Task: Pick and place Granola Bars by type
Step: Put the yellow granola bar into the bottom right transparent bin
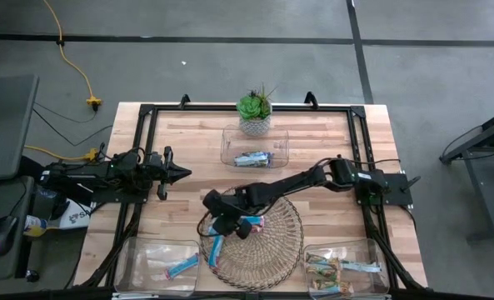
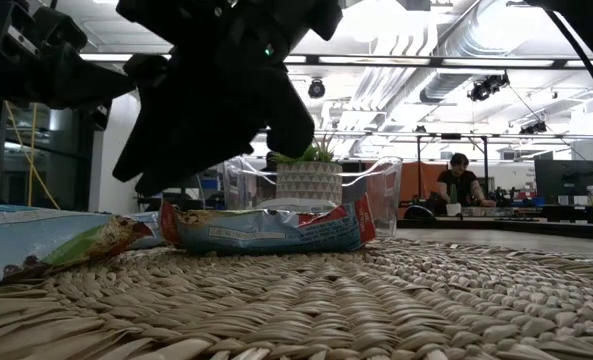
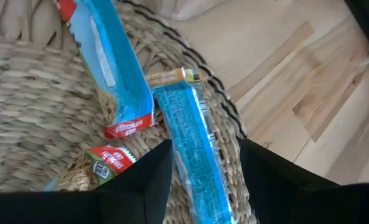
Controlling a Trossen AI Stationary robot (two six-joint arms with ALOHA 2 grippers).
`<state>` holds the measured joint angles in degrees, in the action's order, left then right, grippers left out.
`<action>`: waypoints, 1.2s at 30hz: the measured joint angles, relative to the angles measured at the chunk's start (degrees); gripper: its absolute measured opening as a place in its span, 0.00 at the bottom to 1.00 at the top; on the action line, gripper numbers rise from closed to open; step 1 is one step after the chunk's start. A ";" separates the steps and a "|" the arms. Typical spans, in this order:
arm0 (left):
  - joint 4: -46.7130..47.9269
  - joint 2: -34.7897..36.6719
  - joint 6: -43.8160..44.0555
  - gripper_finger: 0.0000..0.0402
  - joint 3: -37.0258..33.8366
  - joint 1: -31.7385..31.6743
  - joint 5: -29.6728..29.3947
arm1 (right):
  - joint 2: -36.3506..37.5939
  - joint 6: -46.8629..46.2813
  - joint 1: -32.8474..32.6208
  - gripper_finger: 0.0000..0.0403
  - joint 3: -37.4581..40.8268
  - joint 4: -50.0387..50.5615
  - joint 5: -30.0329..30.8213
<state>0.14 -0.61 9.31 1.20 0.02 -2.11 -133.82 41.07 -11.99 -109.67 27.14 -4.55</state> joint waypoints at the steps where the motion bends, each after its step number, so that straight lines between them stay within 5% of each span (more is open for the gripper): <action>1: 0.00 0.00 0.00 0.00 -0.01 0.00 0.00 | 0.00 -0.61 -0.01 0.43 0.00 -0.16 -0.04; 19: -0.02 0.01 0.01 0.00 -0.01 0.01 0.00 | -0.25 -3.79 2.07 0.55 -0.04 -1.13 -9.35; 36: 0.00 0.01 -0.01 0.00 -0.01 -0.01 0.02 | -3.26 -2.16 2.21 0.62 -0.04 -1.69 -9.27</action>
<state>0.14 -0.60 9.30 1.19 0.01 -2.09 -137.08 38.91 -9.78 -109.71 25.45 -13.83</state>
